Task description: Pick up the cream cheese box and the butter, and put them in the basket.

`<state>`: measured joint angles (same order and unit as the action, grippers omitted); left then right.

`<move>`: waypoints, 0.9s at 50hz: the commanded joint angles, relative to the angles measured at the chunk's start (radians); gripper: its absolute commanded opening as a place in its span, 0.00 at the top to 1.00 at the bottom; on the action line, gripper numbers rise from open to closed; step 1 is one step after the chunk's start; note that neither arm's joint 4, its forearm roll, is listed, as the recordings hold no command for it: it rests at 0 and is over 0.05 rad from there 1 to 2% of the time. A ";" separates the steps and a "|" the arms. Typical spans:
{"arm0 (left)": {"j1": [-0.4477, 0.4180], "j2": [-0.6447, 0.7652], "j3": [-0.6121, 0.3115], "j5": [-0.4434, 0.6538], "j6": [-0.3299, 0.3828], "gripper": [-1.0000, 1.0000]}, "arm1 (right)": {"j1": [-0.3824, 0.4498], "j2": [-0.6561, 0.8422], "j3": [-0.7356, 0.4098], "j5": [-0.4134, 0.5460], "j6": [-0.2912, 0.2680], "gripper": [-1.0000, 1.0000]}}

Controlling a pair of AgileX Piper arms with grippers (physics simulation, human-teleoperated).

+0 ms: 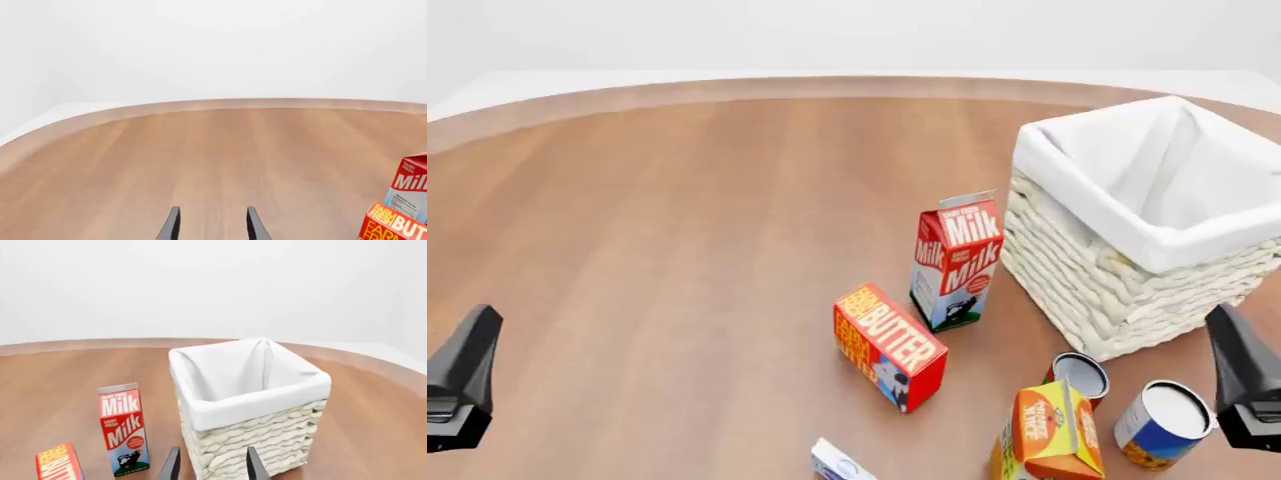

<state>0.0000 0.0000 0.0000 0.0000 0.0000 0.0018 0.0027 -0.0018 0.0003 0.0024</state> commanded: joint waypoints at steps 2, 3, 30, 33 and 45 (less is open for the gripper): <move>0.000 0.000 0.000 0.000 0.000 0.00 | 0.021 0.031 -0.002 -0.012 -0.012 0.00; 0.000 0.000 0.000 0.000 0.000 0.00 | 0.024 0.037 -0.002 -0.015 -0.012 0.00; 0.000 0.000 0.000 0.000 0.000 0.00 | 0.336 0.424 -0.452 0.186 0.016 0.00; 0.000 0.000 0.000 0.000 0.000 0.00 | 0.384 0.484 -0.508 0.206 0.033 0.00; 0.000 0.000 0.000 0.000 0.000 0.00 | 0.483 0.651 -0.707 0.277 0.066 0.00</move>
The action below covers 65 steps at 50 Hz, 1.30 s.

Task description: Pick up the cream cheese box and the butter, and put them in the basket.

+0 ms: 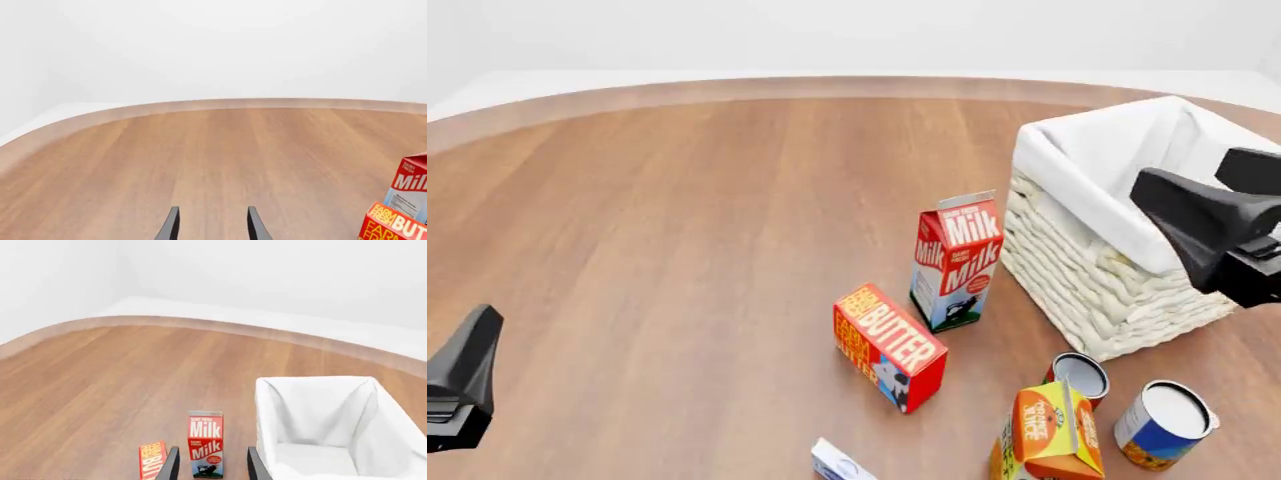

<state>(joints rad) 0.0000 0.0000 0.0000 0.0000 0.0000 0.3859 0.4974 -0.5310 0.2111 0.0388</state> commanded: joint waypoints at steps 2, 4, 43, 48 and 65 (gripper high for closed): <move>0.000 0.000 0.000 0.000 0.000 0.00 | 0.103 0.193 -0.193 0.068 -0.017 0.00; 0.000 0.000 0.000 0.000 0.000 0.00 | 0.116 0.240 -0.221 0.081 -0.007 0.00; 0.000 0.000 0.000 0.000 0.000 0.00 | 0.186 0.488 -0.359 0.108 0.023 0.00; 0.000 0.000 0.000 0.000 0.000 0.00 | 0.206 0.502 -0.382 0.125 0.023 0.00; 0.000 0.000 0.000 0.000 0.000 0.00 | 0.259 0.548 -0.346 0.114 0.074 0.00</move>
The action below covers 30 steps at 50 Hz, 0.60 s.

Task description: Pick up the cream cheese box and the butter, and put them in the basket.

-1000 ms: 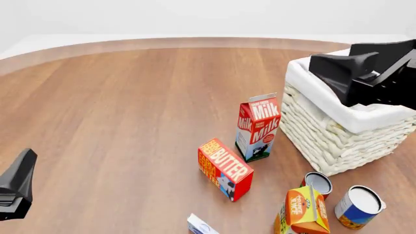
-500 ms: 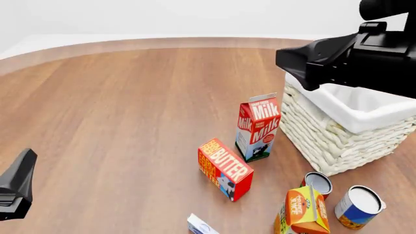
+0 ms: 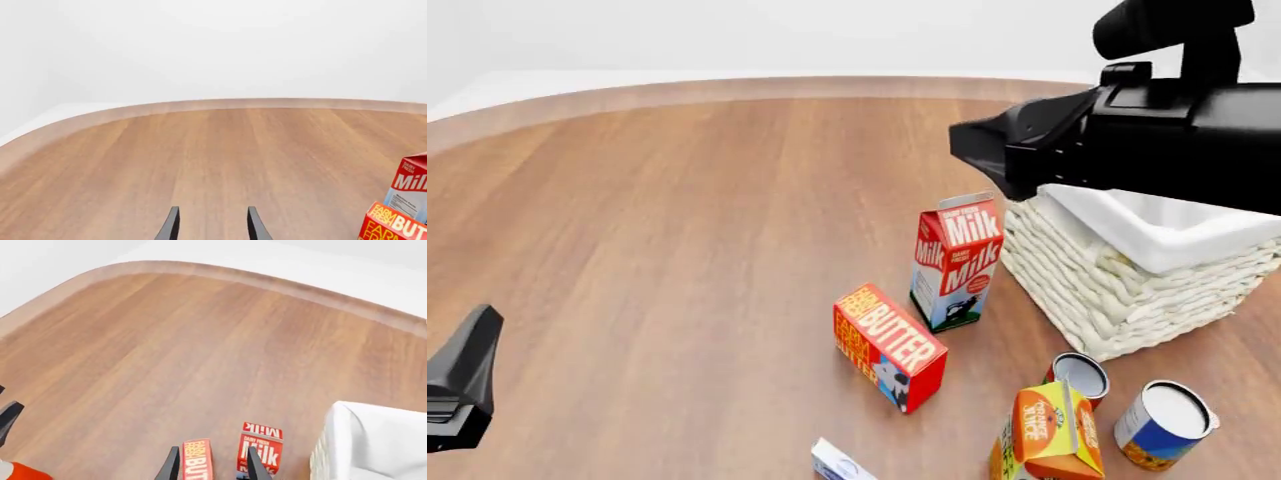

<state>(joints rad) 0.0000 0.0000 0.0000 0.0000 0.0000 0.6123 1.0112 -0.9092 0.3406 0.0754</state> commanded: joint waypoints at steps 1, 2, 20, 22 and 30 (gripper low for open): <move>0.000 0.000 0.000 0.000 0.000 0.00 | 0.042 0.037 0.038 -0.020 0.046 0.00; 0.000 0.000 0.000 0.000 0.000 0.00 | 0.053 0.040 0.044 -0.025 0.066 0.00; 0.000 0.000 0.000 0.000 0.000 0.00 | 0.064 0.081 0.070 -0.035 0.102 0.00; 0.000 0.000 0.000 0.000 0.000 0.00 | 0.068 0.096 0.086 -0.049 0.123 0.00; 0.000 0.000 0.000 0.000 0.000 0.00 | 0.047 0.118 0.150 -0.109 0.127 0.00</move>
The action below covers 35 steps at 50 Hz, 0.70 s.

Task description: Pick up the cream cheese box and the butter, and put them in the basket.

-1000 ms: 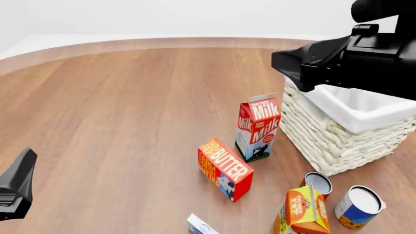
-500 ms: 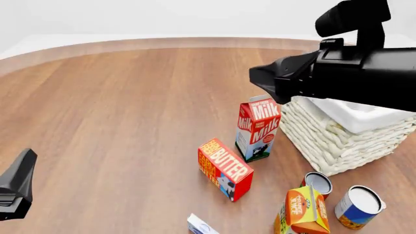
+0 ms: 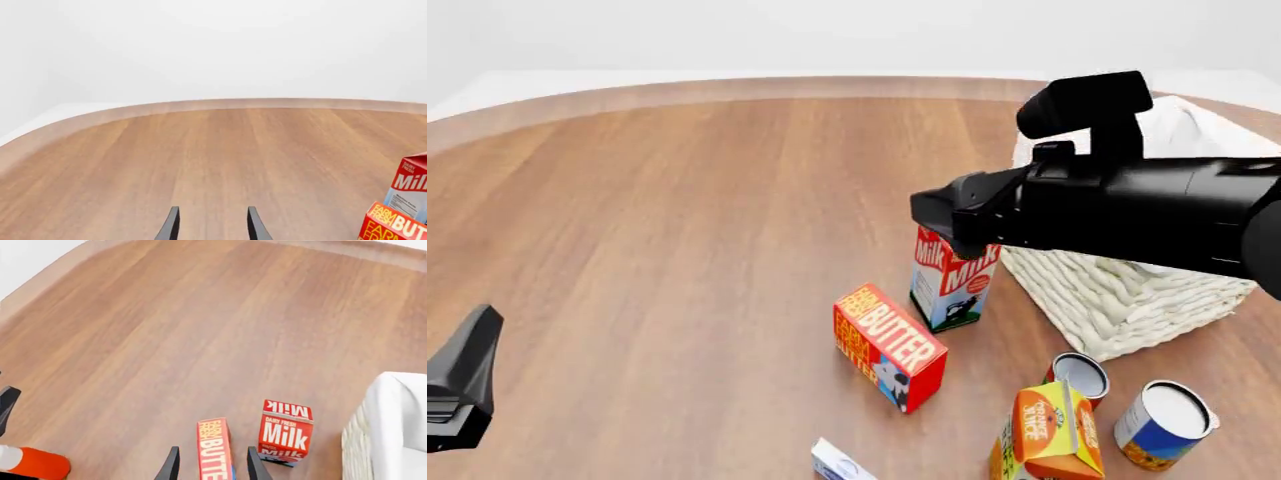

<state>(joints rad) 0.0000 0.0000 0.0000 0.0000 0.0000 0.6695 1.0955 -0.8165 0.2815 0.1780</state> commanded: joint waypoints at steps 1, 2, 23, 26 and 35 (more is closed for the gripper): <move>0.000 0.000 0.000 0.000 0.000 0.00 | -0.011 0.039 0.072 -0.064 0.026 0.00; 0.000 0.000 0.000 0.000 0.000 0.00 | -0.011 0.041 0.075 -0.067 0.027 0.00; 0.000 0.000 0.000 0.000 0.000 0.00 | 0.003 0.177 0.151 -0.176 0.071 0.00; 0.000 0.000 0.000 0.000 0.000 0.00 | 0.003 0.191 0.167 -0.195 0.077 0.00; 0.000 0.000 0.000 0.000 0.000 0.00 | 0.003 0.203 0.188 -0.209 0.084 0.00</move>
<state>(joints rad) 0.0000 0.0000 0.0000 0.0000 0.0000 0.6716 1.2670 -0.6586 0.1050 0.2504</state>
